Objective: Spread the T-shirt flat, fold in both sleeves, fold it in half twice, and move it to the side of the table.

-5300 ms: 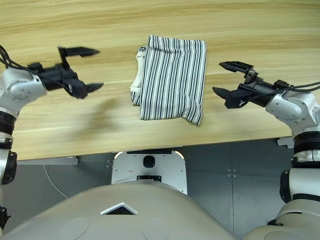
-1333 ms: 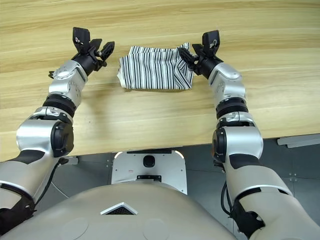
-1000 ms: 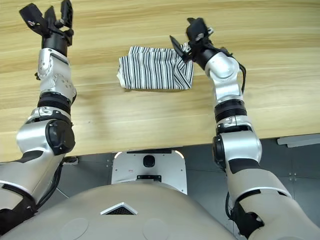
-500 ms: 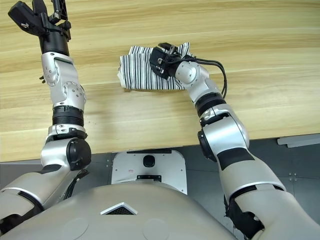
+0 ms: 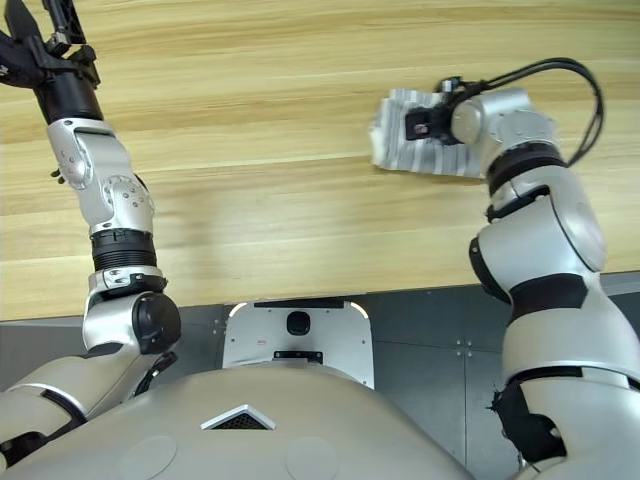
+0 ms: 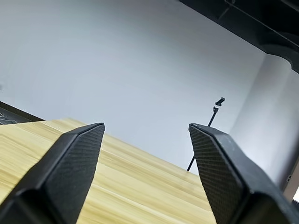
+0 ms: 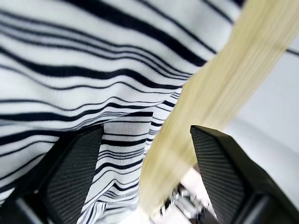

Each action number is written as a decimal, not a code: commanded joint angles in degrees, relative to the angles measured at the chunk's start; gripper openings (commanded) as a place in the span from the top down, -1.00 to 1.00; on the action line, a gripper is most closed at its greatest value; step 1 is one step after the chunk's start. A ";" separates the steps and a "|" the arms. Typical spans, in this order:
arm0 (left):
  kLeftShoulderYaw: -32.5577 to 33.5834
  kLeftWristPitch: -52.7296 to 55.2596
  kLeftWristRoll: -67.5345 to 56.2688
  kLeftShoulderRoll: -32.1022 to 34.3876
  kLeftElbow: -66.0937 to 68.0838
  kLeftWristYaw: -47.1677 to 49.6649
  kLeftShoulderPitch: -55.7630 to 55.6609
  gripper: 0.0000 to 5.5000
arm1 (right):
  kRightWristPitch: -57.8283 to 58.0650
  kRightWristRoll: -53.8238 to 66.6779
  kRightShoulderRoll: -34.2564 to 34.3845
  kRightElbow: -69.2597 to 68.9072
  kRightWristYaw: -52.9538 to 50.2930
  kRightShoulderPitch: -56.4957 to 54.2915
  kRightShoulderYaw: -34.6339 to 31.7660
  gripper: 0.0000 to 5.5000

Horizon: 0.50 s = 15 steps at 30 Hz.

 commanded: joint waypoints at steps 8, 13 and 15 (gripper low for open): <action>0.49 1.00 -0.20 0.39 -2.95 1.33 1.40 -0.22 | 8.32 -1.54 -5.15 1.73 -26.55 -1.13 -2.52 -0.26; -0.80 1.39 2.46 1.64 -4.16 1.15 2.86 -0.22 | 1.27 10.52 -5.12 -2.52 -40.02 -4.13 -16.08 -0.26; -2.79 1.80 6.28 3.40 -7.00 0.54 5.57 -0.22 | -6.01 22.32 -3.67 -10.42 -37.41 -0.59 -25.85 -0.26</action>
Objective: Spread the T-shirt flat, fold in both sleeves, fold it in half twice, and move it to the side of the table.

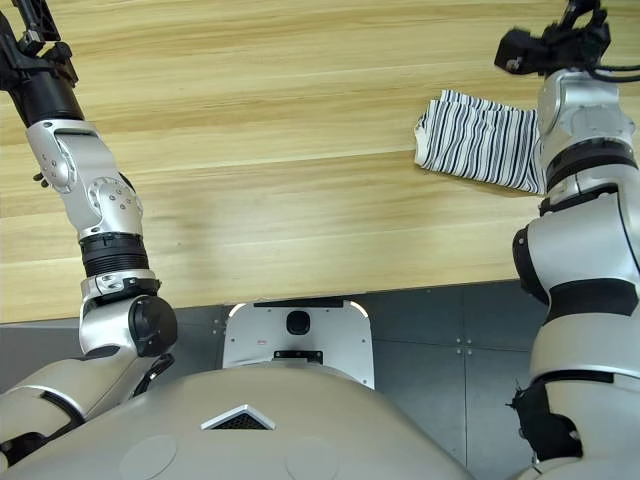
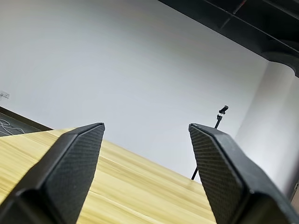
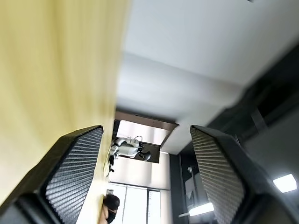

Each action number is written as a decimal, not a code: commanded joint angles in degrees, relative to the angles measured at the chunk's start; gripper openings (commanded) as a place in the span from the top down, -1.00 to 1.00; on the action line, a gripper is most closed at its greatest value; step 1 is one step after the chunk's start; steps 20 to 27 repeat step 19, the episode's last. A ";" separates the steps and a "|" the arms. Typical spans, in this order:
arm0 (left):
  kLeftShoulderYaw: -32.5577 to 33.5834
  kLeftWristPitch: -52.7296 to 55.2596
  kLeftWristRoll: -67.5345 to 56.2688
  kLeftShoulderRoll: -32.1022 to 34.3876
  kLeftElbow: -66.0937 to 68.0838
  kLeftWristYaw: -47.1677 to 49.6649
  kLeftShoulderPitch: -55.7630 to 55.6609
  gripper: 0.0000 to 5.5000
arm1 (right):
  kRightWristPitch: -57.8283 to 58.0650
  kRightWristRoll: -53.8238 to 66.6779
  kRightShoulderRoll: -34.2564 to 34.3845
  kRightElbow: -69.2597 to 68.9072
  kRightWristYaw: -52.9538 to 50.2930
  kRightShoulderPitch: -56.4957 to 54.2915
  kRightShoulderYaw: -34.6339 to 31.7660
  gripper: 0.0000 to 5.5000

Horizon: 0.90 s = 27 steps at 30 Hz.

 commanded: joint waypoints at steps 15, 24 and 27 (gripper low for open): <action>-7.24 3.79 8.20 7.23 -11.48 -7.96 26.17 -0.22 | -22.02 59.15 20.33 -54.47 33.05 58.72 -23.81 -0.26; -3.37 1.54 8.14 7.74 -3.10 -4.73 24.75 -0.22 | -22.67 59.21 21.77 -53.46 36.23 59.46 -26.47 -0.26; -3.37 1.54 8.14 7.74 -3.10 -4.73 24.75 -0.22 | -22.67 59.21 21.77 -53.46 36.23 59.46 -26.47 -0.26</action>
